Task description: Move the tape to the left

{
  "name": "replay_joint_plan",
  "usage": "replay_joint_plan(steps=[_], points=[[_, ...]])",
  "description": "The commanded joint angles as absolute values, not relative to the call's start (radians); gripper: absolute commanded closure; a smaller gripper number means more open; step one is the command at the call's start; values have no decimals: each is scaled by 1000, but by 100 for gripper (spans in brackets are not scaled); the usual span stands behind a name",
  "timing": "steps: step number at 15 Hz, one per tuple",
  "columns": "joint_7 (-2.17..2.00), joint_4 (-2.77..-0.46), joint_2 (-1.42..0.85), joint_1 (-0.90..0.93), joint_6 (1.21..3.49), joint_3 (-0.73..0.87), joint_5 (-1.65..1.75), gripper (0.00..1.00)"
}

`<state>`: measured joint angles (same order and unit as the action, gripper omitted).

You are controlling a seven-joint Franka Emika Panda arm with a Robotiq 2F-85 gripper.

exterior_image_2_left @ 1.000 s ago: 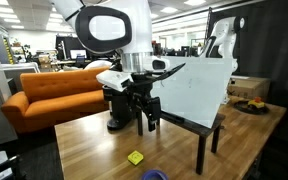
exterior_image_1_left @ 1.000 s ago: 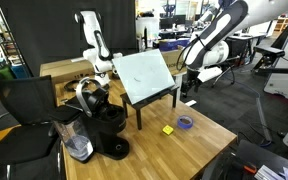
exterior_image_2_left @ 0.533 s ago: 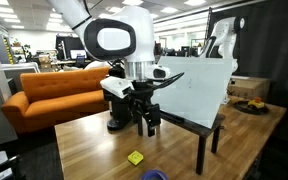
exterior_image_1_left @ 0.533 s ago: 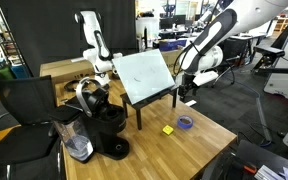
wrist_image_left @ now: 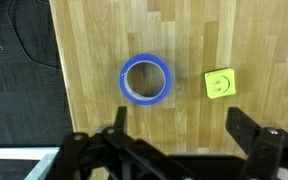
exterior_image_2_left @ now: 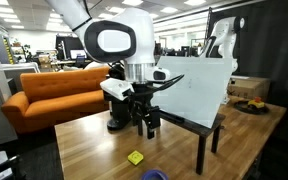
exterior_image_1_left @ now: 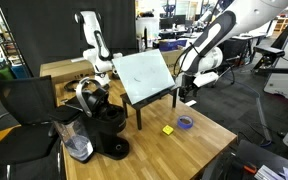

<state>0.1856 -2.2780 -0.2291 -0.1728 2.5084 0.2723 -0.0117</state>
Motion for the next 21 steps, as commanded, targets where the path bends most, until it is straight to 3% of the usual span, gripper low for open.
replay_joint_plan(steps=[1,10,21], points=[[198,-2242,-316,-213,2509,238,-9,0],[208,-2181,-565,-264,2664,188,0,0],[202,-2179,-713,-261,2875,160,31,0]])
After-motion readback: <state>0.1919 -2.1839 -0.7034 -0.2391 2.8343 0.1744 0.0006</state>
